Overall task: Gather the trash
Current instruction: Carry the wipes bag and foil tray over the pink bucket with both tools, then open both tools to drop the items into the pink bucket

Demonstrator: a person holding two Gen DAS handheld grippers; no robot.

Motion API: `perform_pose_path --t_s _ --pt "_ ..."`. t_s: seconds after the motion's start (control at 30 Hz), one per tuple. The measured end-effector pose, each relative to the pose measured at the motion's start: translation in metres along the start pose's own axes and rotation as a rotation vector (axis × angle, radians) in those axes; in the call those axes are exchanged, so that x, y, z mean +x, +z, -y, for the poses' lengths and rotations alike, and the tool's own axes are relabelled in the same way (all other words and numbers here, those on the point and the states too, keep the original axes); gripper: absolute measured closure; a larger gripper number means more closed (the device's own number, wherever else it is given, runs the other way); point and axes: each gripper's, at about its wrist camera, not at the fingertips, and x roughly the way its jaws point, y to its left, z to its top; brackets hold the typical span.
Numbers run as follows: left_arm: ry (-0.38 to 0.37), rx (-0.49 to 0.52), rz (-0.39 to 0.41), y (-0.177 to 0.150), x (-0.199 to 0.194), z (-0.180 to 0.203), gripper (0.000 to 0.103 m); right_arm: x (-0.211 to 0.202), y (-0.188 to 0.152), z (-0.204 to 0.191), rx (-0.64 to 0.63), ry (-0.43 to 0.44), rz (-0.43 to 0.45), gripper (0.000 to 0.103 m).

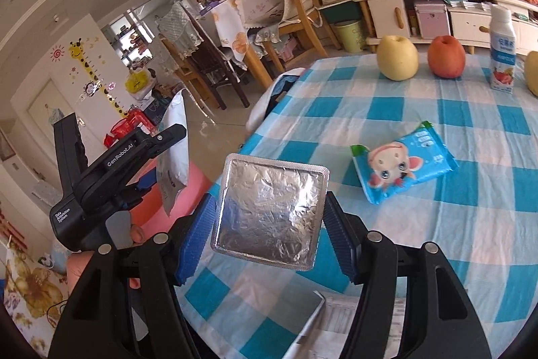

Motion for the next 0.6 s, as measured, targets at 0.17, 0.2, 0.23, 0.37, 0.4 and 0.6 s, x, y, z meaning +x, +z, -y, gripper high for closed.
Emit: perform_pose_path --t_s 0.17,0.2,0.23,0.37,0.4,0.6 --pt "0.102 -0.098 0.056 0.018 -0.009 -0.039 0.025 0.023 0.010 -0.046 -0.077 0.039 -0.026 0.038" --pt "0.117 -0.111 0.062 0.021 -0.011 -0.046 0.025 0.028 0.011 -0.055 -0.092 0.048 -0.032 0.038" --pt "0.129 -0.127 0.067 0.023 -0.012 -0.053 0.025 0.034 0.013 -0.065 -0.108 0.057 -0.037 0.038" --pt "0.199 -0.183 0.081 0.031 -0.019 -0.079 0.025 0.057 0.022 -0.105 -0.158 0.101 -0.059 0.038" --pt "0.208 -0.203 0.084 0.033 -0.020 -0.087 0.025 0.063 0.024 -0.116 -0.172 0.112 -0.064 0.038" --pt "0.270 -0.300 0.085 0.040 -0.024 -0.131 0.025 0.101 0.037 -0.159 -0.214 0.166 -0.094 0.037"
